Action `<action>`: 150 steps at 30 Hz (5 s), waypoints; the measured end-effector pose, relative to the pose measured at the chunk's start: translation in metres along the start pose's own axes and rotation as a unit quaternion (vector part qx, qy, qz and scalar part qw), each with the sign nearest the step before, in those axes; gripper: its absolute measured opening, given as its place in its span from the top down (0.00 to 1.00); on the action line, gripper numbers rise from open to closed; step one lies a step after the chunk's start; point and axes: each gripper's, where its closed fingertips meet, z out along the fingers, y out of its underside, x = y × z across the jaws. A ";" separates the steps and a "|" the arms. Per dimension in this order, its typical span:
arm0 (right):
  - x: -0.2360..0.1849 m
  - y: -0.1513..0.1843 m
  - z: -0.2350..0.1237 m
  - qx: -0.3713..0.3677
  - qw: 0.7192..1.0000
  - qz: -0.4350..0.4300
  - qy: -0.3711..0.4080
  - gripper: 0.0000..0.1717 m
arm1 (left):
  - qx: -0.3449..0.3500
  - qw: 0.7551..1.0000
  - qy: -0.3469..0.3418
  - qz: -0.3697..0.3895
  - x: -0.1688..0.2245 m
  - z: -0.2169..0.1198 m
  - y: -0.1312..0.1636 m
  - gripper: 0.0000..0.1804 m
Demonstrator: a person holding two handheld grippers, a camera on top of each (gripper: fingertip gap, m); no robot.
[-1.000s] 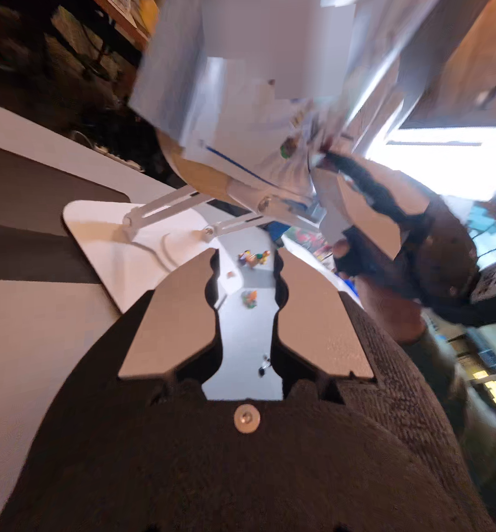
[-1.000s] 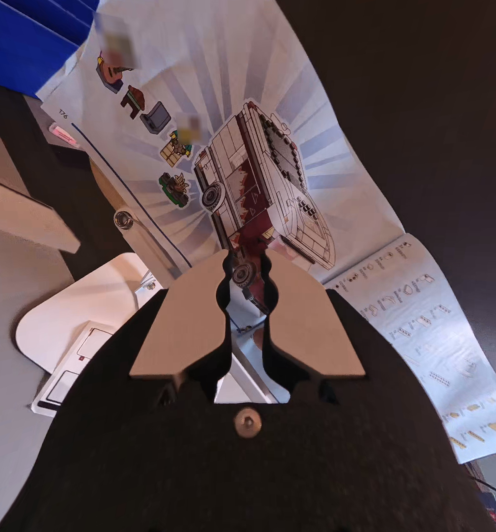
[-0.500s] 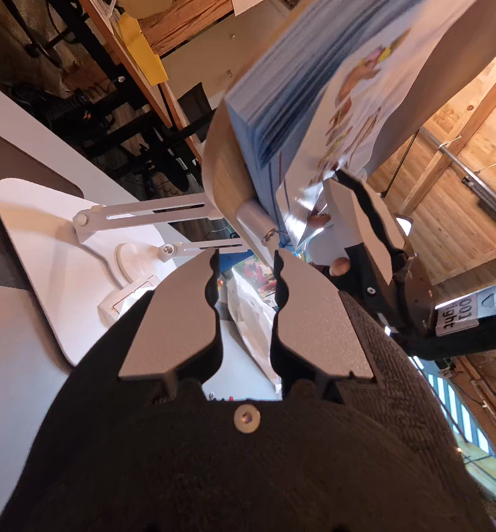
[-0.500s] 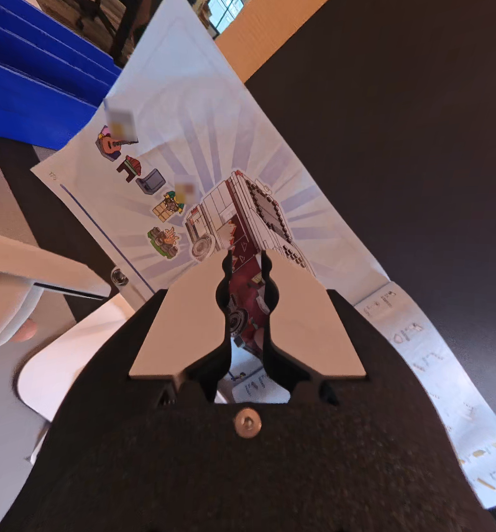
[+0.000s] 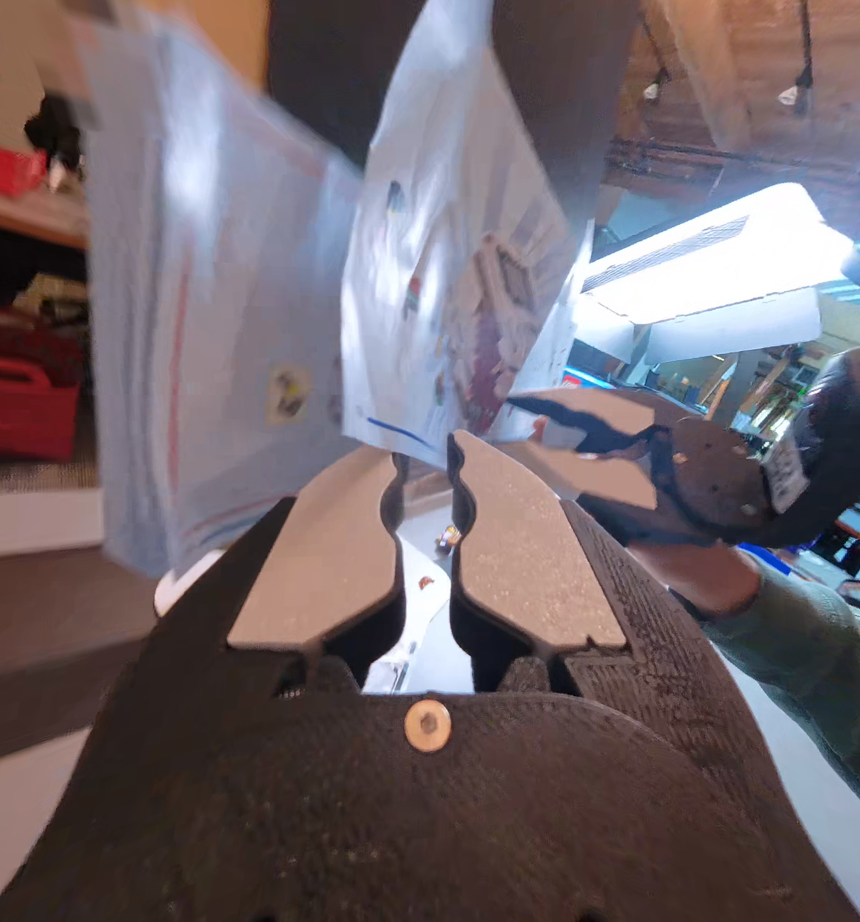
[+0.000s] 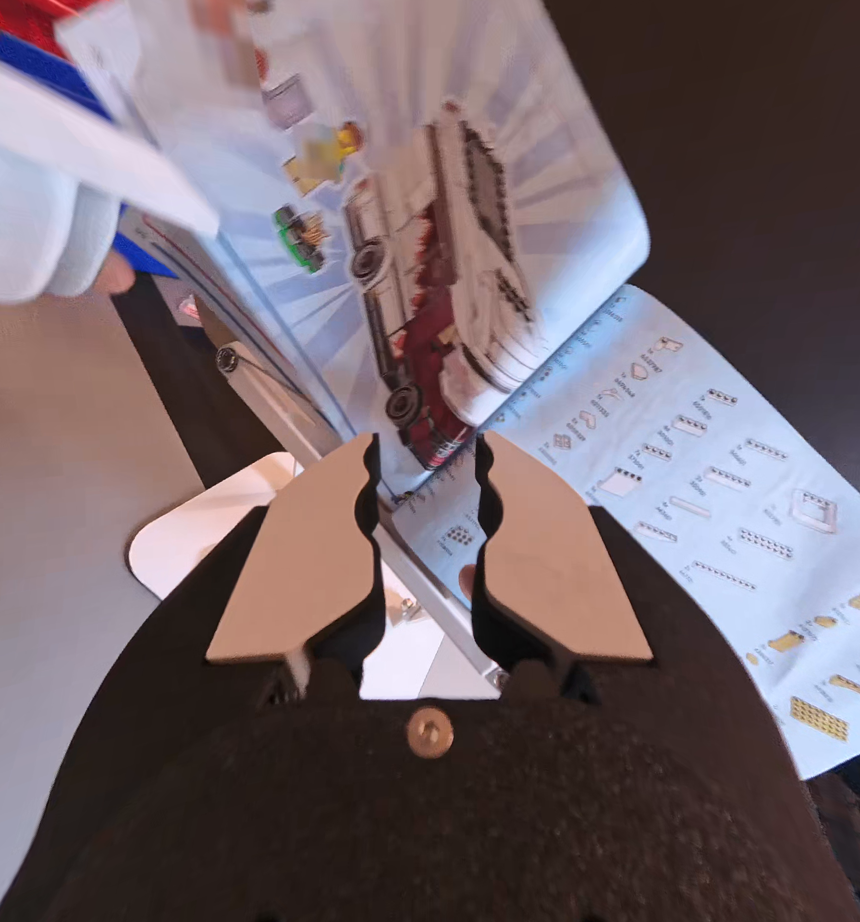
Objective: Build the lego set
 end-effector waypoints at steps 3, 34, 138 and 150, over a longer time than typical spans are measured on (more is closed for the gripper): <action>-0.007 -0.002 -0.008 0.028 1.000 0.002 0.001 0.72 | 0.012 0.997 0.046 0.067 0.044 0.006 -0.020 0.95; -0.048 -0.058 -0.066 0.162 0.882 0.260 -0.358 0.64 | -0.120 0.945 -0.117 0.282 -0.024 0.033 0.011 0.99; -0.171 0.111 -0.213 -0.093 0.942 0.116 -0.300 0.47 | -0.219 0.923 0.059 0.311 0.097 -0.175 0.141 0.85; -0.202 0.140 -0.189 -0.229 0.945 0.092 -0.214 0.61 | -0.316 0.890 -0.004 0.329 0.059 -0.185 0.226 0.91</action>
